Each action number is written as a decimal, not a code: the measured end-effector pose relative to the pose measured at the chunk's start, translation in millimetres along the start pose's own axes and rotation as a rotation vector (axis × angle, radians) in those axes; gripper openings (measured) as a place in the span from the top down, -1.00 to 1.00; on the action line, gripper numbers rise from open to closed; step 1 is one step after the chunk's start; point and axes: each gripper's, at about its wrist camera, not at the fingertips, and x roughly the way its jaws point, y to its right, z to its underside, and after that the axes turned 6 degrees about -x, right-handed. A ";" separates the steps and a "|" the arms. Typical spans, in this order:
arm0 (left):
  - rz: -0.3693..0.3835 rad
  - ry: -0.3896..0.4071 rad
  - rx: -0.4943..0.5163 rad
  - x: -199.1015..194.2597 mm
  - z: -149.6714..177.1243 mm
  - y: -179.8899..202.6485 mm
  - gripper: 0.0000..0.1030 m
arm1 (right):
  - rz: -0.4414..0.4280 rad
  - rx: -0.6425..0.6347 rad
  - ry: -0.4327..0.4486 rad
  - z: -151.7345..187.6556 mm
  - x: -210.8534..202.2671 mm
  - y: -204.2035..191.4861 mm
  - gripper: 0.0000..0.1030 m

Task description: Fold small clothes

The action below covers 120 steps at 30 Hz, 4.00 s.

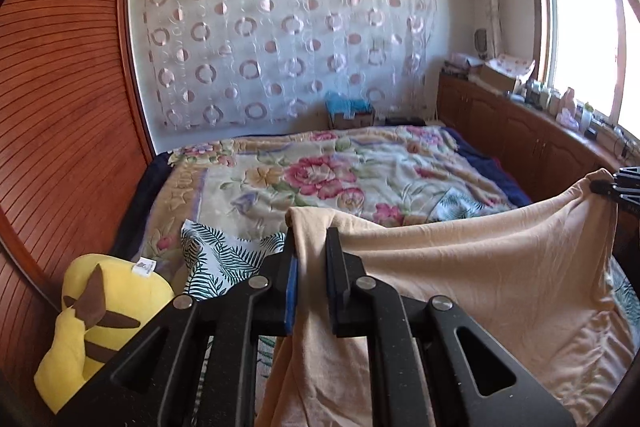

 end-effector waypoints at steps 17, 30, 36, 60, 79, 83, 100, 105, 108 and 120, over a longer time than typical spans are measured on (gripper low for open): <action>0.035 -0.180 0.032 51.3 15.2 -13.7 0.13 | -0.049 0.114 -0.159 20.7 43.8 18.1 0.68; 0.093 -0.293 0.035 -18.9 69.6 -14.3 -0.33 | -0.083 0.177 -0.127 59.7 -18.8 5.2 0.20; 0.108 -0.353 0.058 -36.9 104.8 -4.5 -0.40 | -0.149 0.203 -0.134 97.7 -71.4 -6.5 0.17; 0.055 -0.393 0.047 -44.2 150.0 -1.3 -0.48 | -0.157 0.309 -0.164 142.4 -92.8 -4.9 0.51; 0.090 -0.361 0.024 -48.3 144.5 -11.9 -0.53 | -0.088 0.193 -0.104 137.0 -92.3 -32.5 0.53; 0.065 -0.332 -0.006 -50.2 134.4 -21.0 -0.35 | -0.091 0.184 -0.103 135.3 -96.2 -33.4 0.53; -0.024 -0.311 0.088 -37.8 119.5 -11.1 0.85 | -0.065 0.192 -0.105 143.3 -109.5 -24.1 0.53; -0.058 -0.345 0.075 -28.2 120.1 -17.9 0.85 | -0.071 0.219 -0.092 146.3 -110.0 -18.0 0.53; -0.056 -0.347 0.063 -26.5 121.1 -22.1 0.85 | -0.069 0.236 -0.102 148.3 -106.9 -14.6 0.53; -0.055 -0.355 0.059 -23.0 126.4 -23.8 0.85 | -0.095 0.337 -0.165 149.3 -72.7 2.1 0.52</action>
